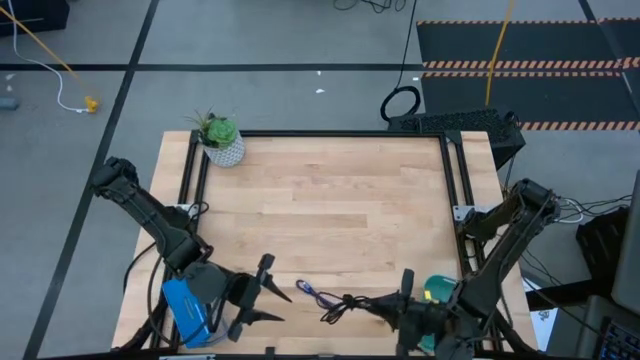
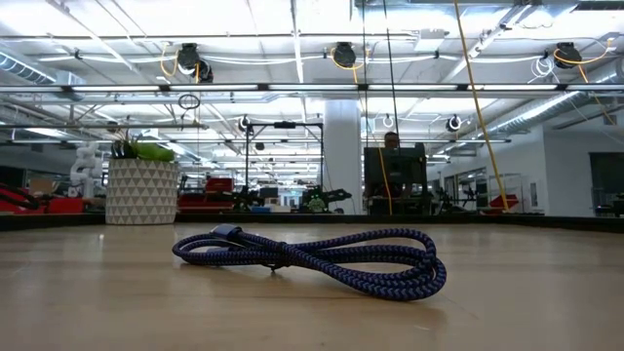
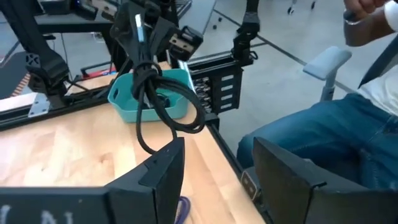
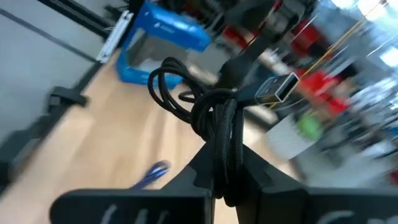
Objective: Pick and place USB-C Cables
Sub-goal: Put the black USB cable into the green bin
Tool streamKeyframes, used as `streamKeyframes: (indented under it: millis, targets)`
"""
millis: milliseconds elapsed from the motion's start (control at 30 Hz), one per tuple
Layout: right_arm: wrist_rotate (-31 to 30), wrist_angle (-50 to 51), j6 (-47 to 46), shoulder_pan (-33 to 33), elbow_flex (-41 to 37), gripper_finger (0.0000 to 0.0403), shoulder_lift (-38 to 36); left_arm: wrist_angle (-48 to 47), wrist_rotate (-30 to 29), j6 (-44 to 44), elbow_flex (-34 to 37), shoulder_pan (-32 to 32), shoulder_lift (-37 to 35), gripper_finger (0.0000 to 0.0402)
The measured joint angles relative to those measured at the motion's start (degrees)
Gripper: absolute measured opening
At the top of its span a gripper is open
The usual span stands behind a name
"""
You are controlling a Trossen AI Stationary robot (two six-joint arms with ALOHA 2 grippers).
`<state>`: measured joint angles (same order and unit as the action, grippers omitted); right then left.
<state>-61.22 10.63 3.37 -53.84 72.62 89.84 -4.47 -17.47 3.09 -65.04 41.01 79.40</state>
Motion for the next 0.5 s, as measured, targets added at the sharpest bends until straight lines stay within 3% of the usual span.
streamKeyframes:
  millis: [133, 300, 500]
  targets:
    - [7.3, 10.3, -15.0, 0.3, 0.0, 0.0016, -4.0, -0.3, -1.1, 0.0, 0.0, -0.3, 0.0, 0.0191]
    - [12.8, 18.3, -24.8, 0.3, 0.1, 0.0015, -7.6, -0.3, -1.2, 0.0, 0.0, -0.5, 0.0, 0.0191]
    - [21.4, 35.9, -37.3, 0.9, 7.5, 0.0015, -9.8, -0.4, -1.2, -0.2, 0.0, -0.5, 0.0, 0.0191]
